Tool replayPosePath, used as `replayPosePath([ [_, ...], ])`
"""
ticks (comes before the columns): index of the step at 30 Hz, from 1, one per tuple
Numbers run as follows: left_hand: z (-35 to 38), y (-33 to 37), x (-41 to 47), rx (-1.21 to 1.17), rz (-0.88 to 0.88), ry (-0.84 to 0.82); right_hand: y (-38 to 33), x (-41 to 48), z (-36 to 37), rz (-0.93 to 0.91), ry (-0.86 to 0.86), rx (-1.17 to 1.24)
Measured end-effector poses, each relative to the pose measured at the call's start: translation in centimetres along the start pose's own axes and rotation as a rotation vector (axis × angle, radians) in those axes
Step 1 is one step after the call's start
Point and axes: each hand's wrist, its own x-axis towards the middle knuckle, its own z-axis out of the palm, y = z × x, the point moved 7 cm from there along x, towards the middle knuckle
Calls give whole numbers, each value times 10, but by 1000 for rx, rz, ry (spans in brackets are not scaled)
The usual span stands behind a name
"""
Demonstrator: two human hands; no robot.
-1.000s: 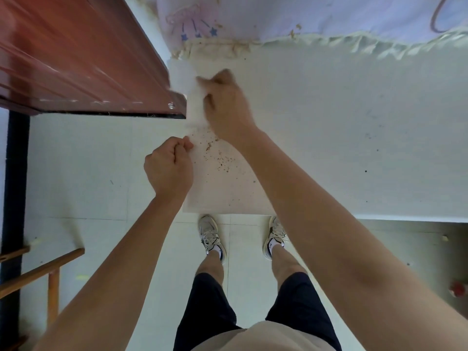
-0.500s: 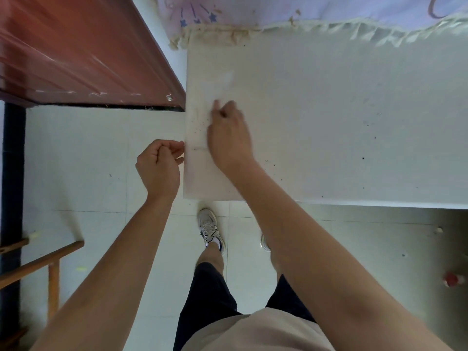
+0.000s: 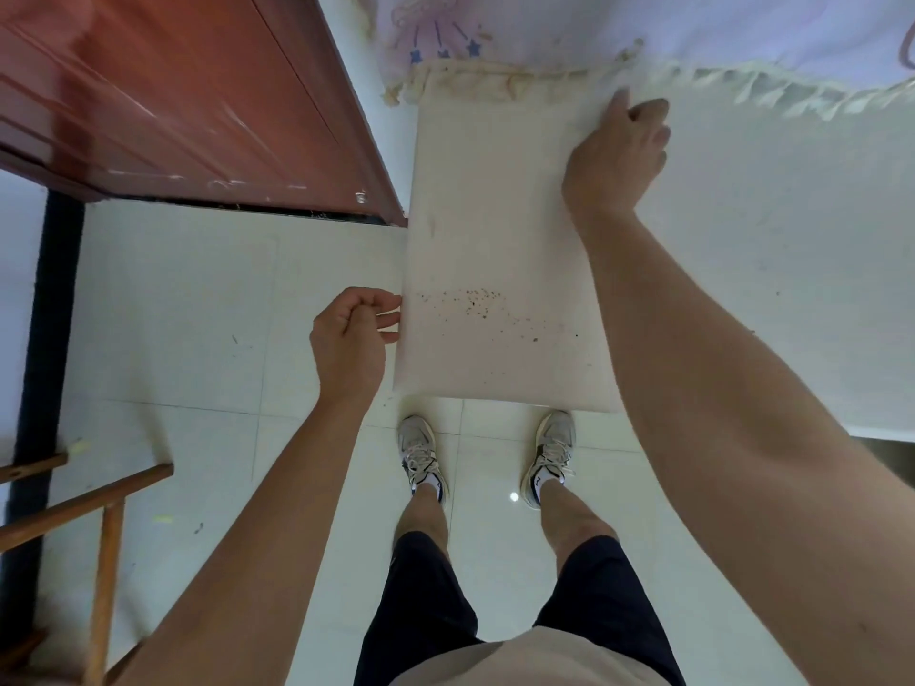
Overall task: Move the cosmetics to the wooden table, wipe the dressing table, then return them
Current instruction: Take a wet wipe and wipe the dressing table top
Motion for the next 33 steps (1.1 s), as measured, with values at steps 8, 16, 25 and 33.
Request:
replayPosePath([
  [8, -4, 2, -6, 4, -14, -59, -129, -129, 30, -764, -392, 273],
  [16, 1, 5, -28, 161, 68, 67, 121, -94, -53, -44, 75, 419],
  [25, -5, -4, -39, 139, 86, 71, 115, -185, -16, 7, -72, -21],
  [33, -13, -9, -42, 158, 73, 55, 14, -186, -3, -297, -210, 357],
])
